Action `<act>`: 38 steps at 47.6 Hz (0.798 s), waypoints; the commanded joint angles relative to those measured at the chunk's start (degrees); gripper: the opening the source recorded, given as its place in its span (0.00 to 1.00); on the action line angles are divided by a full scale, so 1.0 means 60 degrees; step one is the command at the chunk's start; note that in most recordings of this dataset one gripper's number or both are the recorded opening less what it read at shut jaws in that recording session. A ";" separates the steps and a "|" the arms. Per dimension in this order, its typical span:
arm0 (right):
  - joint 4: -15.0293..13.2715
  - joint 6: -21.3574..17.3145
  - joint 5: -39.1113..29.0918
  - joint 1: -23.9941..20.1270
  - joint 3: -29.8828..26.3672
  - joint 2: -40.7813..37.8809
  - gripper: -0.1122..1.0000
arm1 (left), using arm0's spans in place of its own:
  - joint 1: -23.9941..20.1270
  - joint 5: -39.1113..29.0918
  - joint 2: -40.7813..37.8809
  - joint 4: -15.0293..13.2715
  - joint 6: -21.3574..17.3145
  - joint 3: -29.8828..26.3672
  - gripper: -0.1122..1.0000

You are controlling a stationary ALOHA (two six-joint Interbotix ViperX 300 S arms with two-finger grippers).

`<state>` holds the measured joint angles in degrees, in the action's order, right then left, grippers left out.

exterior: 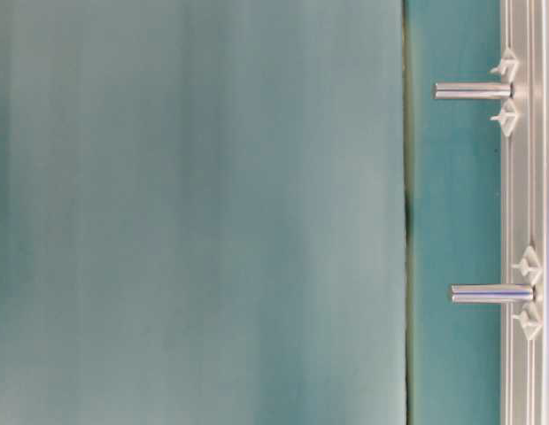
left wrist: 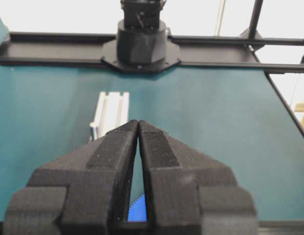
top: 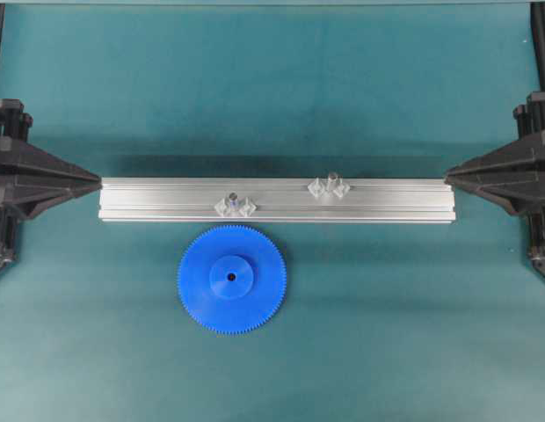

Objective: Insert the large gear onto the shaft.
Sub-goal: 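Move the left gripper over the large blue gear's hub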

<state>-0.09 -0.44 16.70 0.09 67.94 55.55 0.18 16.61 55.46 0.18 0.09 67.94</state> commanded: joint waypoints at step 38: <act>0.0454 -0.0088 -0.3281 0.0981 -0.0996 -0.0220 0.43 | 0.0176 -0.3677 -0.3589 0.0132 0.0820 -0.3384 0.26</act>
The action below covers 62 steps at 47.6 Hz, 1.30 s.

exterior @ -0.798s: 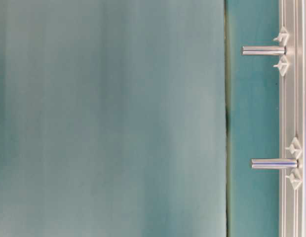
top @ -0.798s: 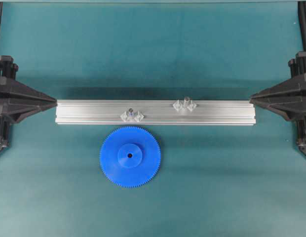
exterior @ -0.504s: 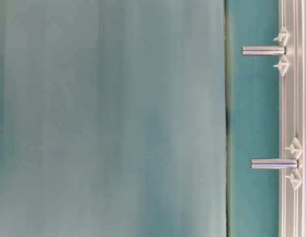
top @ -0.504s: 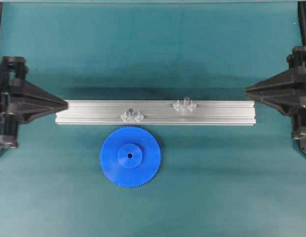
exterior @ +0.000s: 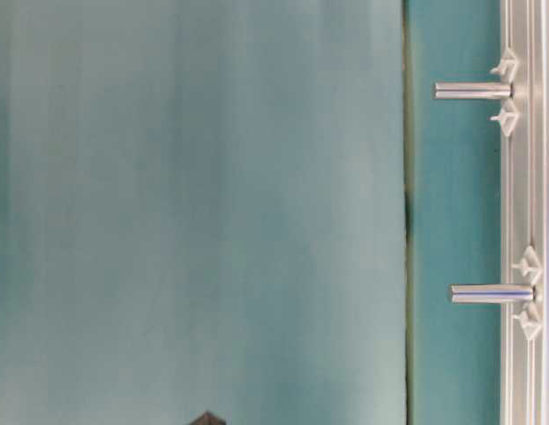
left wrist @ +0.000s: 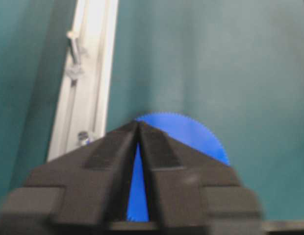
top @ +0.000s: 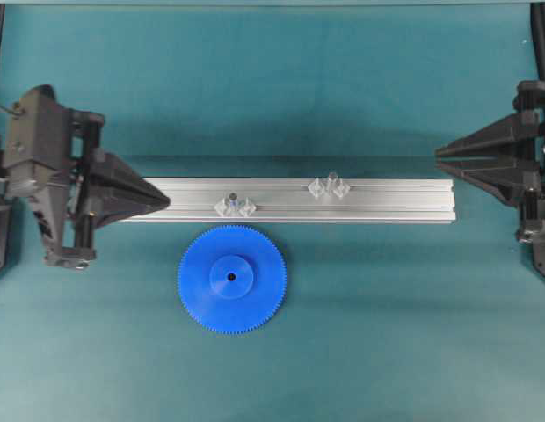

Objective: Insert the large gear onto the shaft.
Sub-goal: 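Move the left gripper over the large blue gear's hub, then lower the left gripper and close it on the blue gear hub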

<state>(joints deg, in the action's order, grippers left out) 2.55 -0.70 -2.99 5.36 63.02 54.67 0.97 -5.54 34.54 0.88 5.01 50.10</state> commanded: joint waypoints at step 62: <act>-0.0015 -0.0073 -0.0732 0.0806 0.0293 -0.0015 0.72 | 0.0688 -0.4204 -0.4614 0.0029 0.0483 -0.3779 0.93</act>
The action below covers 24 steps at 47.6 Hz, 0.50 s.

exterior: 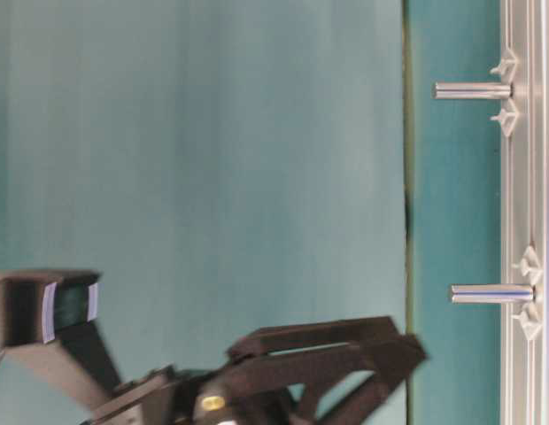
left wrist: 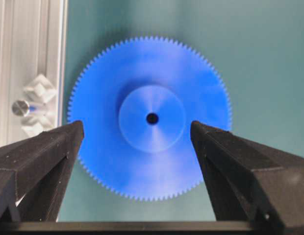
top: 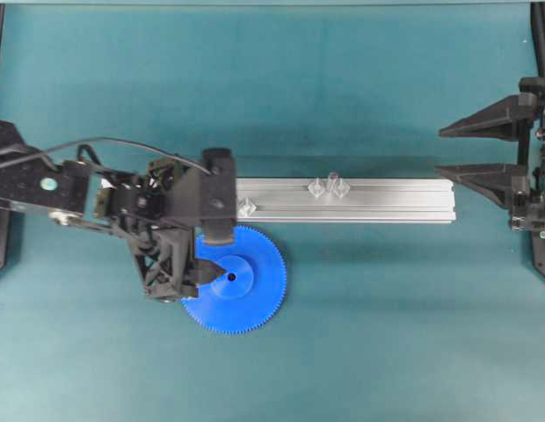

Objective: Insert the large gear onto the shaft.
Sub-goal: 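Lower the left gripper and close it on the blue gear hub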

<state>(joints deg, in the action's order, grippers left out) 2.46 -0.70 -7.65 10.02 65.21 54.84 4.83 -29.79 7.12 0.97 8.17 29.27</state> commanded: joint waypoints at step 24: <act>0.0000 -0.0088 0.0029 0.0029 0.0088 0.0190 0.72 | 0.0161 -0.0586 -0.1128 0.0015 -0.0088 -0.0879 0.93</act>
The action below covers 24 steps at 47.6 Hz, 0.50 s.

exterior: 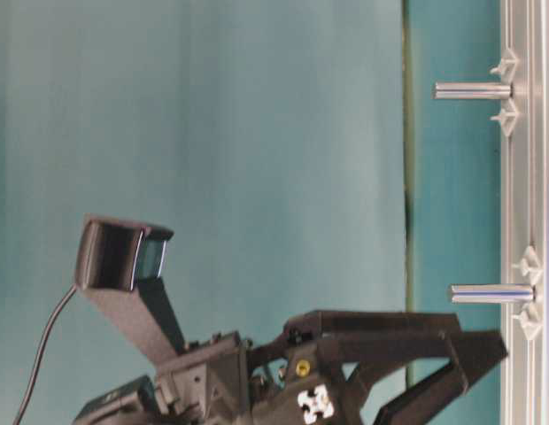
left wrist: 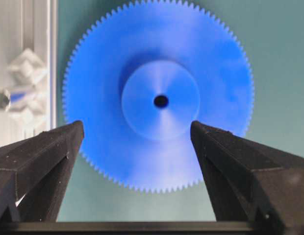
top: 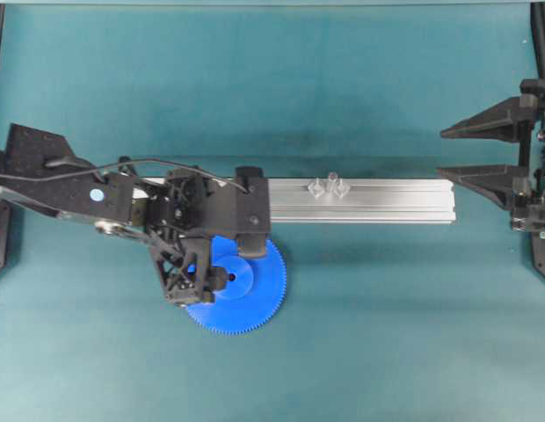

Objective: Insert the large gear onto the shaft.
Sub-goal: 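Lower the left gripper and close it on the blue gear hub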

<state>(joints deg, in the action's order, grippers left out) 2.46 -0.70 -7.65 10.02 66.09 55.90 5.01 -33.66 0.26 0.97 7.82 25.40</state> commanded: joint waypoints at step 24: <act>0.0000 -0.0088 -0.0073 0.0029 0.0132 0.0337 0.72 | 0.0352 0.0205 -0.0938 0.0015 -0.0029 -0.0278 0.93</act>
<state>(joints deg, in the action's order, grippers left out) 2.46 -0.70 -8.09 10.02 67.32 58.10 6.77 -33.13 -5.71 0.97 7.73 25.05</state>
